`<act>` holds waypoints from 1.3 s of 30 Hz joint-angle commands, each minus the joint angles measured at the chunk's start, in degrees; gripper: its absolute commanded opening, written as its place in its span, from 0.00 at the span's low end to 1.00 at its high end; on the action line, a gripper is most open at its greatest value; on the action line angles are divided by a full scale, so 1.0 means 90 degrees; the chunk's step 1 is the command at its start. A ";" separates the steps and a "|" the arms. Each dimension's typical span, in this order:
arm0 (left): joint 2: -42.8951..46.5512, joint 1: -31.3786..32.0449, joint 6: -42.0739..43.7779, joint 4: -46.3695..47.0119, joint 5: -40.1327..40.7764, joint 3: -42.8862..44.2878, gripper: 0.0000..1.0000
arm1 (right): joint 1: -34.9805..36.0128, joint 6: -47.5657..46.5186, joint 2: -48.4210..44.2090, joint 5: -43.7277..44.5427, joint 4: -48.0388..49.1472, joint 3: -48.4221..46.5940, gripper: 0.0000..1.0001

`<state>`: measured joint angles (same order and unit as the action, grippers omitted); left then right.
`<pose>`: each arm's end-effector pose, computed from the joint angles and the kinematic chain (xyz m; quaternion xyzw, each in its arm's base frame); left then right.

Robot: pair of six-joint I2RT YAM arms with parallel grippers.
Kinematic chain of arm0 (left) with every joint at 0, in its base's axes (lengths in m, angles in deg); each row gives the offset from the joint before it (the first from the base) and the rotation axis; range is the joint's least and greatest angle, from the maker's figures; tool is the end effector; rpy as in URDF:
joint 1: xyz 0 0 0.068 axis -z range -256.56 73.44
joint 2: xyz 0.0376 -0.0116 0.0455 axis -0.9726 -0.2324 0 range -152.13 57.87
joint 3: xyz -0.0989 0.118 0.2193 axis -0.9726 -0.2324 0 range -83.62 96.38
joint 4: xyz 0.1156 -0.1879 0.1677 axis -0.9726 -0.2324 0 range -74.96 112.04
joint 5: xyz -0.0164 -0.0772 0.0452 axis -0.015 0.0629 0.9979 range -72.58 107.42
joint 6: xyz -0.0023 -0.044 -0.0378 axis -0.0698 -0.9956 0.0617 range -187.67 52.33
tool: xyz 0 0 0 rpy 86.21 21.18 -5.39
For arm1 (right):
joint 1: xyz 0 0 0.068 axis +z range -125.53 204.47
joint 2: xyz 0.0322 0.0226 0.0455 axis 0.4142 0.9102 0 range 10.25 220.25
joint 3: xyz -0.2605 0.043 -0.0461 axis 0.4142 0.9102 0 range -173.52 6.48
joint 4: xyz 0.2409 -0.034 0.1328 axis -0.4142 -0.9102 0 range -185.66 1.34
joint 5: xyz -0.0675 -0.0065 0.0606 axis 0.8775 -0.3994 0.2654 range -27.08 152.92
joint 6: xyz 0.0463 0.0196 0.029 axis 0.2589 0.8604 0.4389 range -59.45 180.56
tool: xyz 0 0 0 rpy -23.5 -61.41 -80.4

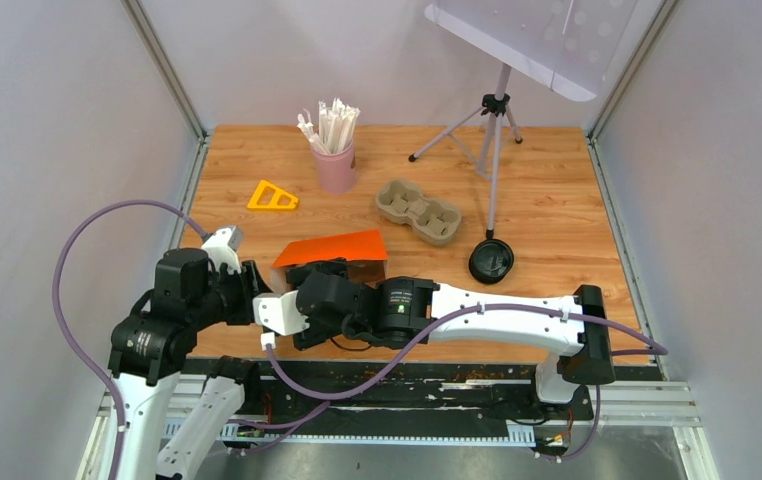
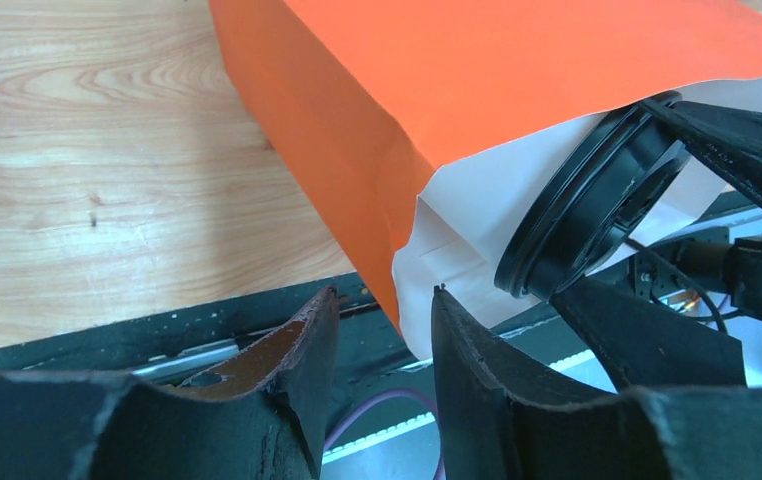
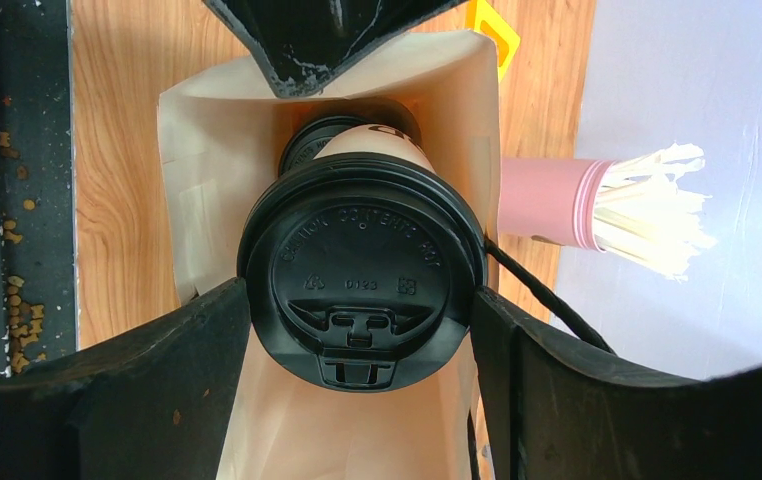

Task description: Pack the takeout coffee

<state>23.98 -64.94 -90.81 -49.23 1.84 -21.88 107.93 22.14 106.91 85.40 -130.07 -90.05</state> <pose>0.0872 -0.0294 0.3547 -0.0380 0.9108 -0.2359 0.3367 0.0608 0.3916 0.3557 -0.7430 0.5043 -0.0100 0.4399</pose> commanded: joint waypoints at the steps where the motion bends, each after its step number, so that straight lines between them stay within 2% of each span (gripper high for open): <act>1: 0.0175 -0.0002 -0.0288 0.0697 -0.0159 -0.0299 0.47 | -0.0013 0.0124 -0.0108 0.0080 0.0279 -0.0206 0.70; 9: 0.0133 -0.0002 -0.0357 0.1071 -0.0161 -0.0609 0.45 | -0.0056 0.0095 -0.0221 0.0100 0.0218 -0.0145 0.70; 13: 0.0125 -0.0002 -0.0338 0.1170 -0.0224 -0.0668 0.32 | -0.0095 -0.0001 -0.0327 0.0100 0.0153 -0.0039 0.70; 17: 0.0078 -0.0001 -0.0185 0.1133 -0.0266 -0.0668 0.14 | -0.0150 -0.0293 -0.0491 -0.0008 -0.0113 0.0071 0.70; 22: 0.0021 0.0003 -0.0057 0.1134 -0.0370 -0.0649 0.01 | -0.0169 -0.0544 -0.0595 0.0126 -0.0539 0.0024 0.70; 39: -0.0079 -0.0002 0.0037 0.1267 -0.0593 -0.0669 0.00 | -0.0243 -0.0577 -0.0835 0.0287 -0.1300 0.0324 0.70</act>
<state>23.70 -64.94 -91.55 -40.68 -2.57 -28.07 105.97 16.48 101.78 86.67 -140.35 -87.10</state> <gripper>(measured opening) 0.007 0.763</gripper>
